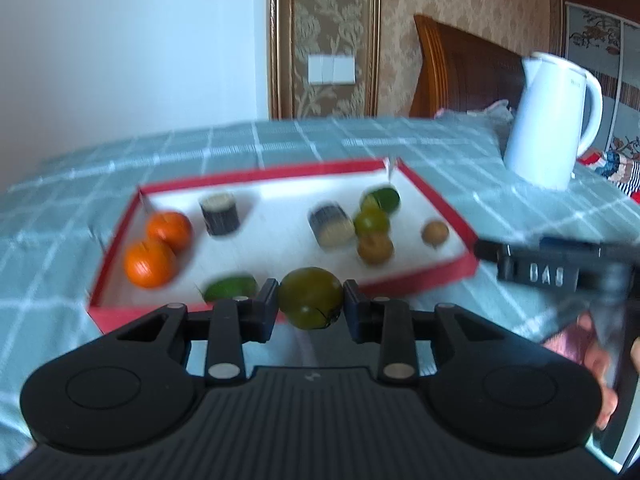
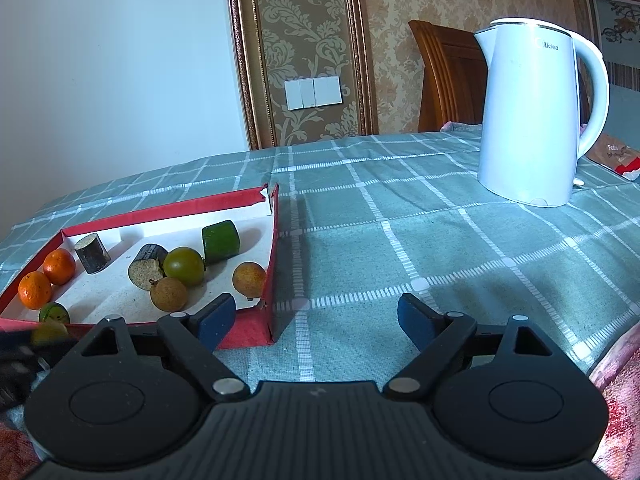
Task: Organize fruits
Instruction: 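Carry the green tomato into the box and open the left gripper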
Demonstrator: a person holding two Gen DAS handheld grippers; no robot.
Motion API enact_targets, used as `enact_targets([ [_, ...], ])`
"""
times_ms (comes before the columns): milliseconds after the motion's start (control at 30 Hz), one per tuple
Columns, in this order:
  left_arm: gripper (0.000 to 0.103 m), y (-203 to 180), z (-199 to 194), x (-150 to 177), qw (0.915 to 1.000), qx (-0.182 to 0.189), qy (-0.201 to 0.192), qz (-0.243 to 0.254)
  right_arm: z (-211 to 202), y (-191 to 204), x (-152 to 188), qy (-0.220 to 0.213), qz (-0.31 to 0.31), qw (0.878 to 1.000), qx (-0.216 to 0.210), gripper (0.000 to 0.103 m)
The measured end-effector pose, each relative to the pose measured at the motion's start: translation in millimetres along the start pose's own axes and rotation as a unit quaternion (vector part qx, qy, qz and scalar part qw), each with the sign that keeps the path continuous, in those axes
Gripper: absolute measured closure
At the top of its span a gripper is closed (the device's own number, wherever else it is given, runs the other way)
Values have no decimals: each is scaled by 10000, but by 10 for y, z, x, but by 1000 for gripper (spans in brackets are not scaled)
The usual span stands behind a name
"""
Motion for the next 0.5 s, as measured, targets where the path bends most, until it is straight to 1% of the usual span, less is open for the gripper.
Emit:
enact_targets([
  [100,72,163,27,-166,9998,-148,-104,-23,4,2,1,3,-11,10000,11,13],
  [267,72,452,335,-357,9991,-372,79,-213,5,14,7,0,-37,10000,17,12],
  [367,72,550,495,-397,9983,-525,146,-203,9,14,6,-7,-50,10000,40,10],
  [500,72,644,686,-381,9976,-543,328,-269,9,24,4,-36,-97,9999,84,10],
])
Point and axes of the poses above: each gripper's, at about its wrist camera, not at the fingertips, and z roughly the way its jaws point, y to its left, x to its underside, the point moved 4 cm from there along z, roughly the way its jaws point, and after that the axes turned 2 degrees about -y, right-handed, at the moved point
